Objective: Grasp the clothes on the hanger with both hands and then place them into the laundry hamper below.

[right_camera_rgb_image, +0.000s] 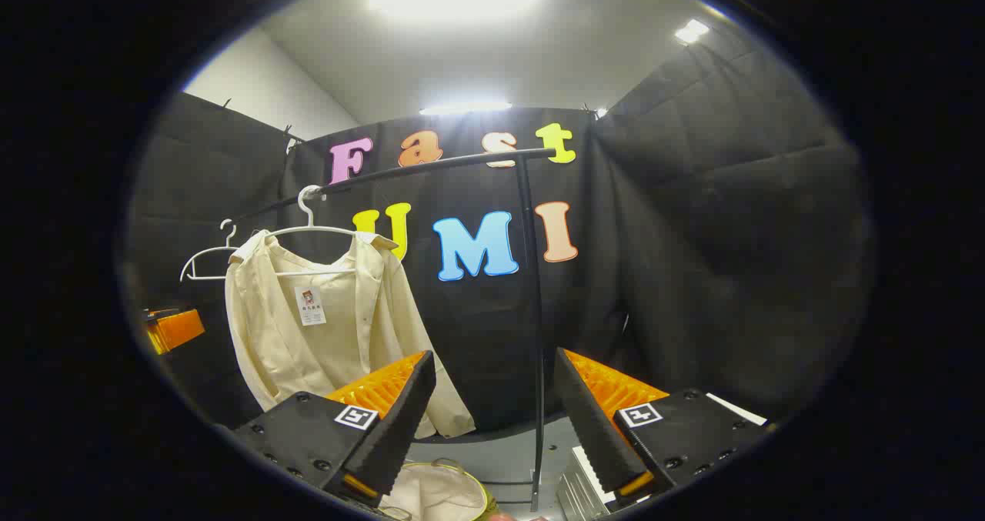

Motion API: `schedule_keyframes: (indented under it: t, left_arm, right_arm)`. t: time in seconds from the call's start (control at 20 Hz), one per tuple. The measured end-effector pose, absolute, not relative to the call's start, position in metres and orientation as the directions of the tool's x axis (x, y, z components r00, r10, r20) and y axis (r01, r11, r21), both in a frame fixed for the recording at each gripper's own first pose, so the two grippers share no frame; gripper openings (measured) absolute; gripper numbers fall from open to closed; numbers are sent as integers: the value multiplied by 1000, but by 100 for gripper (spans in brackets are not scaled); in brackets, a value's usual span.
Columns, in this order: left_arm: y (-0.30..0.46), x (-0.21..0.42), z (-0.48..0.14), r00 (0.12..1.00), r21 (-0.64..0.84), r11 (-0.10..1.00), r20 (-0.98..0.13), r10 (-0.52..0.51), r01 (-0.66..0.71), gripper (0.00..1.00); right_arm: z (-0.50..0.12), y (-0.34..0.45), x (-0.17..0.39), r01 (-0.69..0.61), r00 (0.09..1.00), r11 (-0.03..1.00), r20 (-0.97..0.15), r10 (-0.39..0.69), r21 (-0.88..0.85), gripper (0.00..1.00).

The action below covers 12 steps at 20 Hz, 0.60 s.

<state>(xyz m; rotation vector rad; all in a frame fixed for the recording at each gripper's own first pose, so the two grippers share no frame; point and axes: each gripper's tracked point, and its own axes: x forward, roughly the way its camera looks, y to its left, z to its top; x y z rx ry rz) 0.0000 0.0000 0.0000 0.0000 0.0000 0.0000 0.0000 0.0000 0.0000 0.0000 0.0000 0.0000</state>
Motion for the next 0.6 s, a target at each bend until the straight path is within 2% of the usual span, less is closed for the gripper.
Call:
schedule_keyframes:
  t: [0.6]
  left_arm:
    - [30,-20,-23,997,-45,997,-28,68,-69,98]
  right_arm:
    - [-14,19,-5,-33,998,999,-51,31,-34,98]
